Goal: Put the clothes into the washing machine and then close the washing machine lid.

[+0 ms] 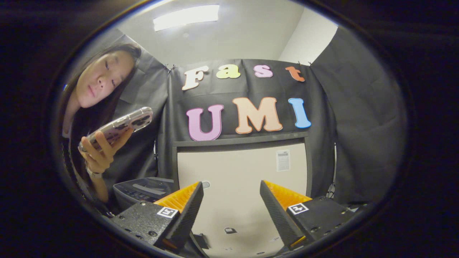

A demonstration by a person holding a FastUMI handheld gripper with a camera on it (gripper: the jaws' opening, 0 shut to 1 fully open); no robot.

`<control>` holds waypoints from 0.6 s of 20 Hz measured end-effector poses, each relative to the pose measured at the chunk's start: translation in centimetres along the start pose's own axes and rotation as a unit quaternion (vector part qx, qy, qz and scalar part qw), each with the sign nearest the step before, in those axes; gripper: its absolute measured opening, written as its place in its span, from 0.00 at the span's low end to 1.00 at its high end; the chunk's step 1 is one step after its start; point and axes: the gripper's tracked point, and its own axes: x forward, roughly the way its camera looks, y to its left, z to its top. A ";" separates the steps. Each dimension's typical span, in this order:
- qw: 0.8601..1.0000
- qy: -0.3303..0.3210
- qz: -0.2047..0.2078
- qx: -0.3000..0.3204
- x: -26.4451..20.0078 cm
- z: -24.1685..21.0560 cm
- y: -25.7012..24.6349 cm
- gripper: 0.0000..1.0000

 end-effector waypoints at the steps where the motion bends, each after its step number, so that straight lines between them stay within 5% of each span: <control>1: 1.000 0.007 -0.001 0.004 0.1 -0.6 -0.5 0.96; 12: 0.997 0.068 -0.031 0.028 -3.2 -5.8 -2.3 0.96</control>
